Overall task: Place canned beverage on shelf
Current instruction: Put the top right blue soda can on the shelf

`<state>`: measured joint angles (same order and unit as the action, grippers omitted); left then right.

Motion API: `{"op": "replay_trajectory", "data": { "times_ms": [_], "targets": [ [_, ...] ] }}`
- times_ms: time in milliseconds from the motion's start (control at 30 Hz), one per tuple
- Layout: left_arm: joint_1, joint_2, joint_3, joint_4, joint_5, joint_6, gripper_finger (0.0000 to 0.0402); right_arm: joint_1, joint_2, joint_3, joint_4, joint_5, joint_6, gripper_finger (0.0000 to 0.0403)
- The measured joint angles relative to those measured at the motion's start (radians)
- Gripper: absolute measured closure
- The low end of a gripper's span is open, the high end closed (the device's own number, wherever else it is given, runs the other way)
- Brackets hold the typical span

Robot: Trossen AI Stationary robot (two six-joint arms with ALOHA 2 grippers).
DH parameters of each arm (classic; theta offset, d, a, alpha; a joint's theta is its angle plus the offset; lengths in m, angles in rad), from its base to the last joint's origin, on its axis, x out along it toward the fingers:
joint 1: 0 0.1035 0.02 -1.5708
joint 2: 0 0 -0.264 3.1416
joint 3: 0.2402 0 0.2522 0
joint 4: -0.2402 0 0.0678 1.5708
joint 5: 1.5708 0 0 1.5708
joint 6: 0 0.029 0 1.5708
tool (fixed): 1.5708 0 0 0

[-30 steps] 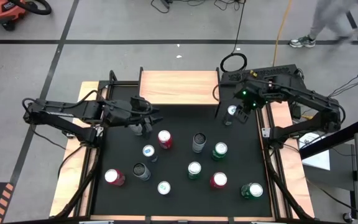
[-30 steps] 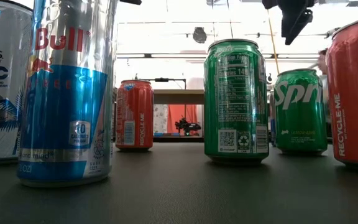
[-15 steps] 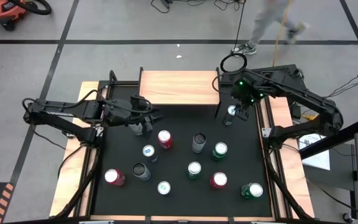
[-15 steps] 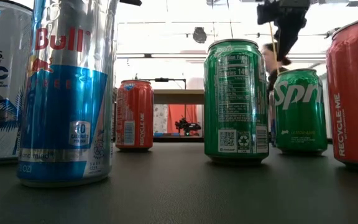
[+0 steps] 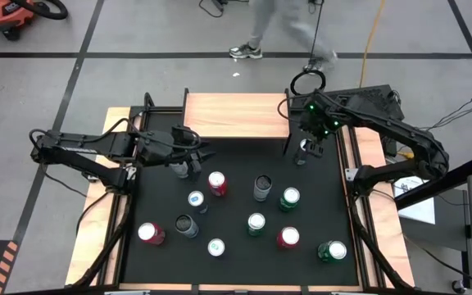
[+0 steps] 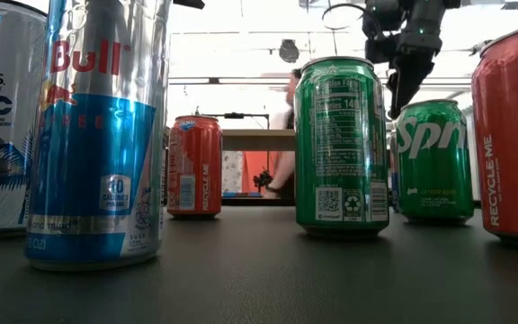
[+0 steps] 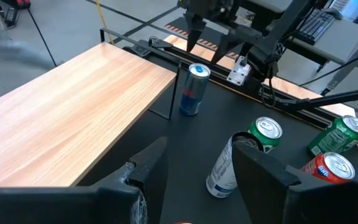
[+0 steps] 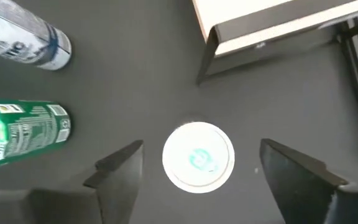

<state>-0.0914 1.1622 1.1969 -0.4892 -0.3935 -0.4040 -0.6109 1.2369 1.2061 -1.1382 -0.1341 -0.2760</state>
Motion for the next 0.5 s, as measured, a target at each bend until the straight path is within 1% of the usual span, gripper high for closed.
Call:
{"op": "replay_trajectory", "data": {
  "times_ms": [333,500],
  "targets": [
    [0.0,0.0,0.0,0.0,0.0,0.009,0.0221,-0.038,0.002,-0.093,0.05,-0.027,0.002,0.0076],
    [0.0,0.0,0.0,0.0,0.0,0.021,0.0221,-0.038,0.028,-0.111,0.06,-0.026,0.021,0.0071]
  ]
}}
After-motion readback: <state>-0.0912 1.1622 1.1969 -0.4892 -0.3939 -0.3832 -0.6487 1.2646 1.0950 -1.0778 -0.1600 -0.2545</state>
